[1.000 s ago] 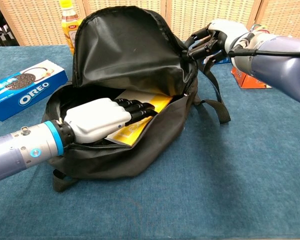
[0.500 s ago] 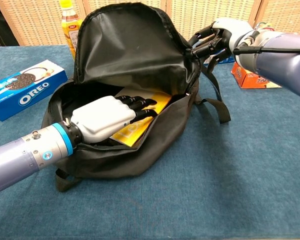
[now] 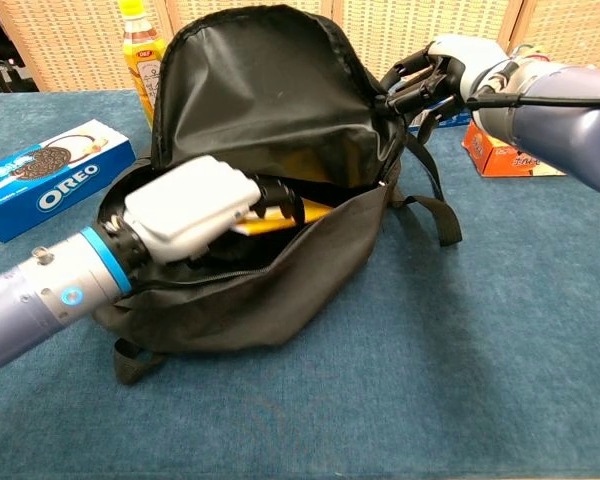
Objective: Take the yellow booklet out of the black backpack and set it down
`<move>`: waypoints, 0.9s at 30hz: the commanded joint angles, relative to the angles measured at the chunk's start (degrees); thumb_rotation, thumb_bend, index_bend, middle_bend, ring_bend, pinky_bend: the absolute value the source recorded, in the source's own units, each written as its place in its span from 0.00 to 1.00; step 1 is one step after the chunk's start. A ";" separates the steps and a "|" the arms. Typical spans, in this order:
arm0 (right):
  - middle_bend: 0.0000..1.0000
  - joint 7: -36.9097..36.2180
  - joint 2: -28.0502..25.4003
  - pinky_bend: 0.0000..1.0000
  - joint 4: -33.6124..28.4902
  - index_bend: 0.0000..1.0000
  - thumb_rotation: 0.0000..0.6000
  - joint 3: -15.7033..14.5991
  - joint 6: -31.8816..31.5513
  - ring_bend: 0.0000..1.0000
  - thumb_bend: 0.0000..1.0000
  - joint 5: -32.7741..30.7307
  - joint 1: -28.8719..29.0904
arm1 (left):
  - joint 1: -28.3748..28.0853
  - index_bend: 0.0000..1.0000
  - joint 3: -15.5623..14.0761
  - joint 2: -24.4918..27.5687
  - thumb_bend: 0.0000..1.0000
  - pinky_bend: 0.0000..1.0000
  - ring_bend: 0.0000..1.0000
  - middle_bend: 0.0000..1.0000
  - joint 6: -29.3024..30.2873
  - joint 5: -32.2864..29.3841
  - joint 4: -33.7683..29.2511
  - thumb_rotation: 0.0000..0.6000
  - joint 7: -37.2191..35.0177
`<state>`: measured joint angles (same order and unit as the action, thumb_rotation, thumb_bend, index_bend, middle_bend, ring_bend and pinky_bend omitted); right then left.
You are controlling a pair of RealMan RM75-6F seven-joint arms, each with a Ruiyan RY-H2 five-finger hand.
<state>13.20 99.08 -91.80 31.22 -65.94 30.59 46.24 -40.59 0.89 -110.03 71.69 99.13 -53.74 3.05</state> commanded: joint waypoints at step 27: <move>0.62 -0.39 0.77 0.65 3.89 0.70 1.00 0.02 -0.64 0.58 0.57 0.42 0.94 | 7.03 0.82 8.23 46.09 0.69 0.51 0.48 0.56 17.14 -4.35 -26.05 1.00 -18.98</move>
<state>12.76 99.72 -88.21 31.29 -66.50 31.12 47.16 -35.39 7.85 -68.58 88.31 97.40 -77.43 -12.30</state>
